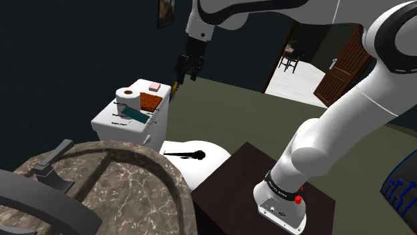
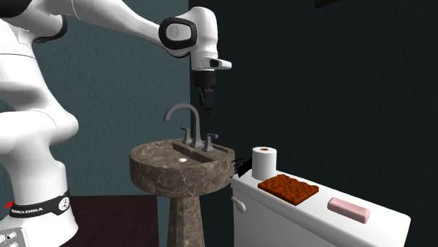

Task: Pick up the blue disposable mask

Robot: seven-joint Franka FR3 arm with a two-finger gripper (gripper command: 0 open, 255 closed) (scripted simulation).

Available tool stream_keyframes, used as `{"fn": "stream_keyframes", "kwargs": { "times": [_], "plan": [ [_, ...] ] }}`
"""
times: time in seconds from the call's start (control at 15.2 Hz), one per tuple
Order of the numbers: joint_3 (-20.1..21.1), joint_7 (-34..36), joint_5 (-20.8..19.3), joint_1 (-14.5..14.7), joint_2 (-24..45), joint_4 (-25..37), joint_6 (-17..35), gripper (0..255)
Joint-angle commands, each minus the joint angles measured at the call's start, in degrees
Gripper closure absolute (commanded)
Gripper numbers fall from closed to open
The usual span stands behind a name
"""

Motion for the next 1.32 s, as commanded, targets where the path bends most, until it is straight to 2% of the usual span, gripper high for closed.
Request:
{"fn": "stream_keyframes", "kwargs": {
  "times": [0.0,0.66,1.25],
  "plan": [
    [0.64,0.19,-0.13,0.4,4.44,2.26,1.65,0],
    [3.04,1.88,-2.35,2.91,26.48,17.51,5.47,0],
    [3.74,3.25,-5.05,6.25,46.5,36.95,3.44,0]
  ]
}}
